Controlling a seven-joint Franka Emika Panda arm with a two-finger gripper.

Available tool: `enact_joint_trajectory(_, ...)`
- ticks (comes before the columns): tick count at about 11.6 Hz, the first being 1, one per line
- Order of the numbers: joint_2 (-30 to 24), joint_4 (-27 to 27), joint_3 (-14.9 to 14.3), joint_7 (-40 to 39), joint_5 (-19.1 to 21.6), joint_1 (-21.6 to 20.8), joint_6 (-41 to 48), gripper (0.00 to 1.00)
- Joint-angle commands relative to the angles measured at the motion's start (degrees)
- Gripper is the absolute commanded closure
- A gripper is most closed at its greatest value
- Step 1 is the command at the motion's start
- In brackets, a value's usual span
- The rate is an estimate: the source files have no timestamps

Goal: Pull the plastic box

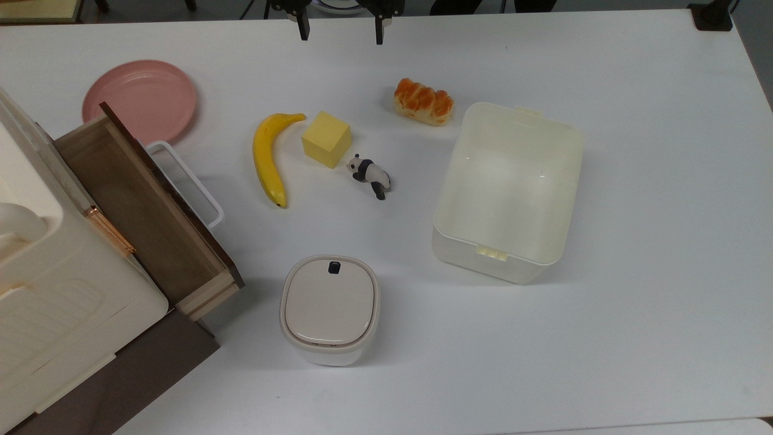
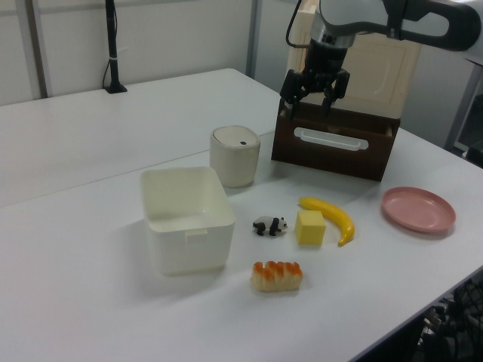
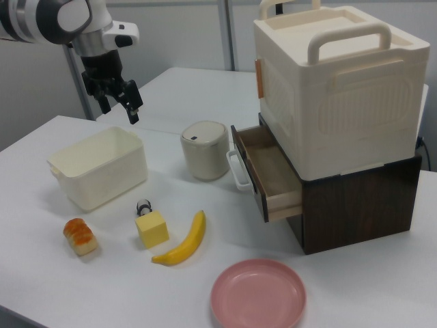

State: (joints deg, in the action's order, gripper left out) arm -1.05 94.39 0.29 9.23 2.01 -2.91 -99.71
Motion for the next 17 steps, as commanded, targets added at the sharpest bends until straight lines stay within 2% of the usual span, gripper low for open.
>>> enact_joint_trajectory(1,-1.33,1.94,0.68,-1.49,1.42,1.41,-0.22,0.0)
enact_joint_trajectory(17,-1.41,1.85,0.59,-3.17,1.33,2.03,-0.23,0.0)
